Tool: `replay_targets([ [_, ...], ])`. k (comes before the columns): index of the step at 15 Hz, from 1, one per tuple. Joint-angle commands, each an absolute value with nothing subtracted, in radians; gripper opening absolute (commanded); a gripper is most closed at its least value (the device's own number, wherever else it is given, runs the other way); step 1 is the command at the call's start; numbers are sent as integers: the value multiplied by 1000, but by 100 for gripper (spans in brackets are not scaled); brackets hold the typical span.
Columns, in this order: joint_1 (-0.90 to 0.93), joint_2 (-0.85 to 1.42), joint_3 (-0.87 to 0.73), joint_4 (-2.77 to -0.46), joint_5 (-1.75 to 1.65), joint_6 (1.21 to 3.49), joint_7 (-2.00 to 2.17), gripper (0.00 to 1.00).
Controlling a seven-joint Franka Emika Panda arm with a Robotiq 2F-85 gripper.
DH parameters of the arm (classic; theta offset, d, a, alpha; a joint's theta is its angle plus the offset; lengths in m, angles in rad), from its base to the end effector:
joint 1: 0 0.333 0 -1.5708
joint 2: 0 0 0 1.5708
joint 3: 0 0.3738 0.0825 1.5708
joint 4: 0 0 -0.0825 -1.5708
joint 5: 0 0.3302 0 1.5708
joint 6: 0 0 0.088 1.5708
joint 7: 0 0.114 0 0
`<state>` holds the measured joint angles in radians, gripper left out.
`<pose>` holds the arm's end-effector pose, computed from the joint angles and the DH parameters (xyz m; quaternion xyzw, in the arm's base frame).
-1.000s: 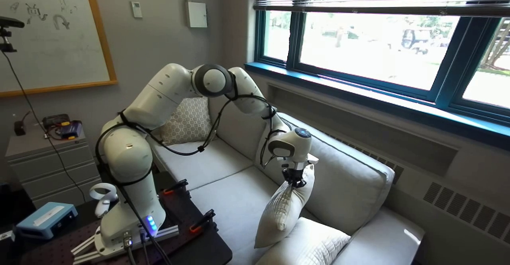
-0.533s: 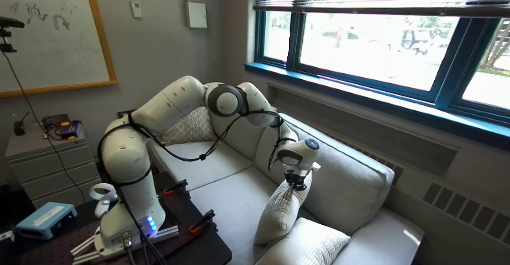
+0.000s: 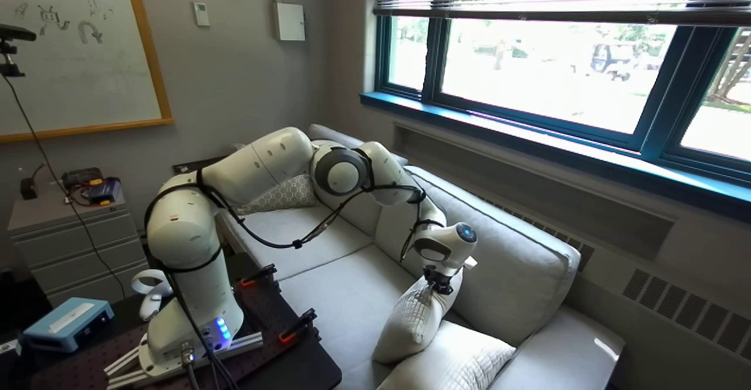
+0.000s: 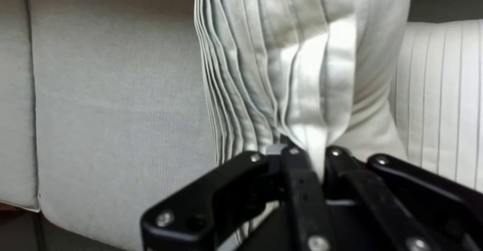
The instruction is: Arrange the small pillows on the right side of the sofa
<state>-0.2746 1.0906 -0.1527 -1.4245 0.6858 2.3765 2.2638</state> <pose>0.6561 -0.2602 0.0946 0.0016 0.9873 0.1506 0.0502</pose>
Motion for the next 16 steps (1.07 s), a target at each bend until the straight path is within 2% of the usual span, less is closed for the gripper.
replay_targets([
  [1,-347,1125,-101,-1410,742,2375,2249,2],
  [8,-410,1206,-71,-1410,919,2399,2203,2],
  [16,-364,1170,-108,-1480,1197,2666,2339,2],
])
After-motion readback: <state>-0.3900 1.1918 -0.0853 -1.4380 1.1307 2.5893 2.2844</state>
